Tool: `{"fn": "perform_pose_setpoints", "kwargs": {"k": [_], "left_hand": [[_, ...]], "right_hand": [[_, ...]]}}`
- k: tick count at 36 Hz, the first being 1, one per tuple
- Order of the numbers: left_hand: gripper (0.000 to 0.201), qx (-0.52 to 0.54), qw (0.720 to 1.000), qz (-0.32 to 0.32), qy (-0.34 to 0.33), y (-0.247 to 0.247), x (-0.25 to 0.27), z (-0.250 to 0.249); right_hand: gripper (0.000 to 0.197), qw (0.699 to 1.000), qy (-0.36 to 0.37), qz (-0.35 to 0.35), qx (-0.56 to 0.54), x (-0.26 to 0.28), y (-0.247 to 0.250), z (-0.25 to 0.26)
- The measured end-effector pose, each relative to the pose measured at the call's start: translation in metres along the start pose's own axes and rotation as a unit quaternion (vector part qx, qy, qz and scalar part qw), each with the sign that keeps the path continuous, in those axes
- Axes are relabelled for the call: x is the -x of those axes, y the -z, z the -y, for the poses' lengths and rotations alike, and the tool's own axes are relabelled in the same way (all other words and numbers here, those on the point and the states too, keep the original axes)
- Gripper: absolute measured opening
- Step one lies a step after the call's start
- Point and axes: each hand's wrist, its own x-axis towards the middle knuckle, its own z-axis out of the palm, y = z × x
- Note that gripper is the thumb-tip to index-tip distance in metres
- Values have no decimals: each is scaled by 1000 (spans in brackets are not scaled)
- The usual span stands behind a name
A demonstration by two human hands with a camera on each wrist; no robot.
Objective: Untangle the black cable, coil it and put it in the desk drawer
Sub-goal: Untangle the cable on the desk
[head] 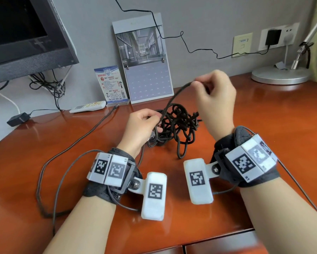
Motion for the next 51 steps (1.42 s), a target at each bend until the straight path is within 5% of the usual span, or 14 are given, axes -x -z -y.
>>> {"fn": "perform_pose_setpoints", "kwargs": {"k": [4,6,13,19,25,30,35,39,42,47,51], "left_hand": [[24,-28,1000,4,-11,-4,1,-3],[20,-34,999,4,-12,-5,2,-4],[23,-24,1000,-20,-1,-2,1,1],[24,-17,1000,-14,-10,-3,2,0],[26,-14,1000,-11,-13,-4,2,-1],[25,-19,1000,-15,-15,-1,1,-1],[27,-35,999,-18,-19,5,-1,-1],[26,-58,997,-39,-39,6,-3,1],[22,-65,996,-47,-48,5,-4,3],[22,-63,996,-51,-46,4,-5,5],[23,-61,996,-48,-45,3,-6,7]], "right_hand": [[17,996,-80,-42,10,-5,4,-8],[7,997,-18,-40,64,-3,4,-7],[45,956,228,110,147,0,4,5],[31,919,297,195,174,2,-4,4],[3,955,231,105,154,5,-5,3],[7,975,175,-9,138,1,6,3],[17,975,43,-178,126,-14,24,-5],[12,959,17,-127,254,-19,28,-19],[28,953,92,-83,277,-16,22,-21],[47,932,230,92,266,-10,13,-10],[49,912,258,225,225,-3,6,1]]}}
